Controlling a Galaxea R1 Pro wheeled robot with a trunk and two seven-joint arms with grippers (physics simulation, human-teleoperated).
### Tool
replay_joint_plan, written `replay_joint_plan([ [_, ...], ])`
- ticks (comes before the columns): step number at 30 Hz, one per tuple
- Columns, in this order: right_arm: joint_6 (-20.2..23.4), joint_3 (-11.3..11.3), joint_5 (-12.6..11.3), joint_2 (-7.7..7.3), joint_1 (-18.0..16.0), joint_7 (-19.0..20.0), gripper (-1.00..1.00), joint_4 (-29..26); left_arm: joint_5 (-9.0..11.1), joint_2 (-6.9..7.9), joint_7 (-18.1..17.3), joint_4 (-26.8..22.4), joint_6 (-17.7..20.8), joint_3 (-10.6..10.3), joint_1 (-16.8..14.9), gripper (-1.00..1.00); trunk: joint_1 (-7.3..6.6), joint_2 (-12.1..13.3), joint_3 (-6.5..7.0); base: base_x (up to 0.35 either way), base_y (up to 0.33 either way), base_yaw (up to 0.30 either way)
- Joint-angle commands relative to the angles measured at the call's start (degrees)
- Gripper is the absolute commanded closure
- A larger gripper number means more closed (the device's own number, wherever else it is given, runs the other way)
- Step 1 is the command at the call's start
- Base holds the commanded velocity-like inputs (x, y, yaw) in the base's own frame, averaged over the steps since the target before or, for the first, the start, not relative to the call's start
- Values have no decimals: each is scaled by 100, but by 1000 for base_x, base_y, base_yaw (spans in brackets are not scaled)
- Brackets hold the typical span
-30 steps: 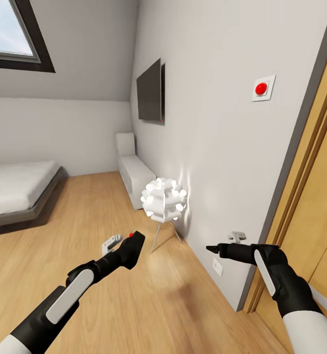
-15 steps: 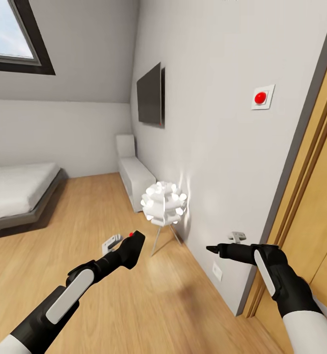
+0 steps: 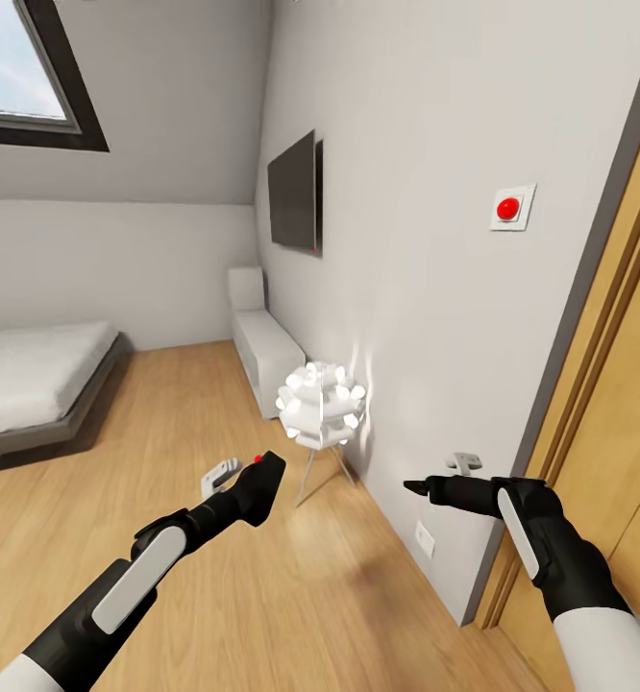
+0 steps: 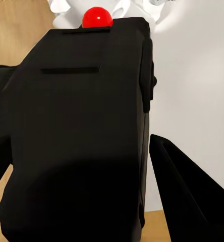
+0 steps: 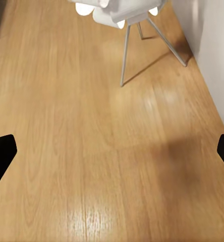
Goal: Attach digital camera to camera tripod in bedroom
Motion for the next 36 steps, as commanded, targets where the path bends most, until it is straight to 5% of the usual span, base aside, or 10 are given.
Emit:
replay_joint_plan([
  [1,43,-6,-43,0,-4,-10,-100,-5,43,4,42,-10,1,-12,-5,100,-23,39,12,0,0,0],
  [36,34,2,-67,22,-4,-20,-100,3,68,0,27,0,4,-11,-5,100,-792,1442,640,0,0,0],
])
